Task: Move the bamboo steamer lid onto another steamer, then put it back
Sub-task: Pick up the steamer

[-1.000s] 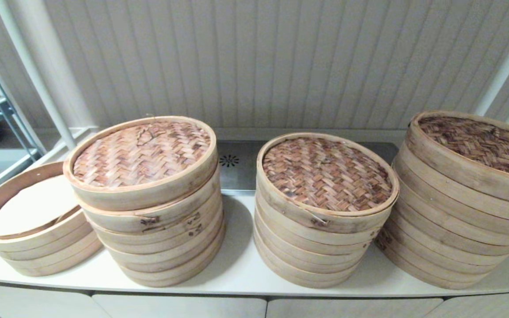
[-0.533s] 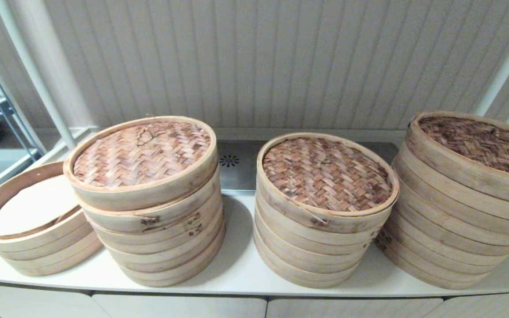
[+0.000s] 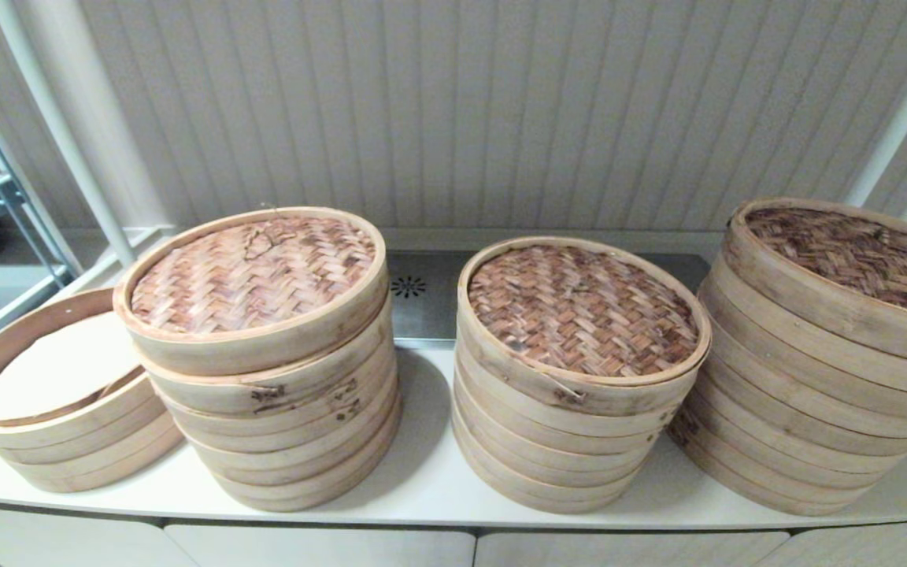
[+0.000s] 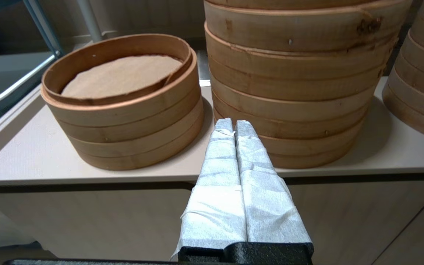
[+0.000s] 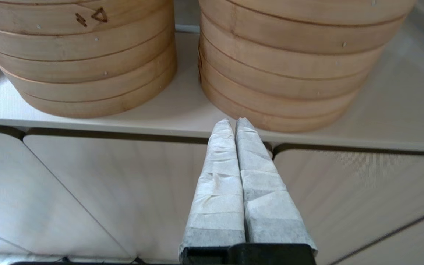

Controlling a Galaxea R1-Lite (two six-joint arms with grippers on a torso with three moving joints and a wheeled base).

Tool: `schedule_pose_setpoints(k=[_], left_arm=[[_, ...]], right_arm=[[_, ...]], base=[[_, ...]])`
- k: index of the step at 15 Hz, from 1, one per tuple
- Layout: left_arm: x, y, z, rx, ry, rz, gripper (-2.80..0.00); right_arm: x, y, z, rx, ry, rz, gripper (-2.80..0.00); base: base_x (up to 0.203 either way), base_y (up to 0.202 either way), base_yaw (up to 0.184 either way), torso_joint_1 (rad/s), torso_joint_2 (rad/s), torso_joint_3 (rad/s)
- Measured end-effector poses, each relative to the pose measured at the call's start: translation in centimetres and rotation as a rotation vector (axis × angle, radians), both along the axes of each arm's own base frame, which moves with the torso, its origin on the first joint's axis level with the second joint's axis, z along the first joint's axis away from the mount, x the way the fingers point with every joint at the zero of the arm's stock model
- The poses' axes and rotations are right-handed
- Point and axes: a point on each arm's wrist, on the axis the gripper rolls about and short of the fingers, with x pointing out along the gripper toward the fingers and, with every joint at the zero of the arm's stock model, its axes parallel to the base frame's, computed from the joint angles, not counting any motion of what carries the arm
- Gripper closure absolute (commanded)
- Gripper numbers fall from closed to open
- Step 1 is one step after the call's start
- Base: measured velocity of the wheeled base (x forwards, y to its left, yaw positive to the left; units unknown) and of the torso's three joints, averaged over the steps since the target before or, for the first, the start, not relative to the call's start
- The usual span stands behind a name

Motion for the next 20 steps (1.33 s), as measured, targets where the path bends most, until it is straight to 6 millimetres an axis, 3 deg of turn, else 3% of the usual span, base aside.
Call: schedule_pose_setpoints(k=[5, 10, 15, 19, 20], left_arm=[[0.7, 0.0, 5.3, -0.044, -0.011, -0.008, 0.00], [3.7, 0.0, 11.9, -0.067, -0.013, -0.008, 0.00], [10.6, -0.3, 18.1, -0.081, 0.069, -0.121, 0.00], [16.8, -0.9, 19.7, -0.082, 0.175, -0.273, 0.00], [18.4, -1.0, 19.7, -0.083, 0.199, -0.285, -0.19]], right_arm=[[0.5, 0.0, -0.1, -0.029, -0.079, 0.006, 0.00], [0.5, 0.0, -0.2, -0.031, -0.078, 0.007, 0.00], [0.5, 0.0, -0.2, -0.033, -0.078, 0.008, 0.00], [0.5, 0.0, -0.1, -0.033, -0.080, 0.006, 0.00], [0.5, 0.0, -0.1, -0.035, -0.080, 0.006, 0.00]], base=[[0.000, 0.000, 0.000, 0.000, 0.00, 0.000], [0.000, 0.000, 0.000, 0.000, 0.00, 0.000], [0.000, 0.000, 0.000, 0.000, 0.00, 0.000], [0.000, 0.000, 0.000, 0.000, 0.00, 0.000], [0.000, 0.000, 0.000, 0.000, 0.00, 0.000]])
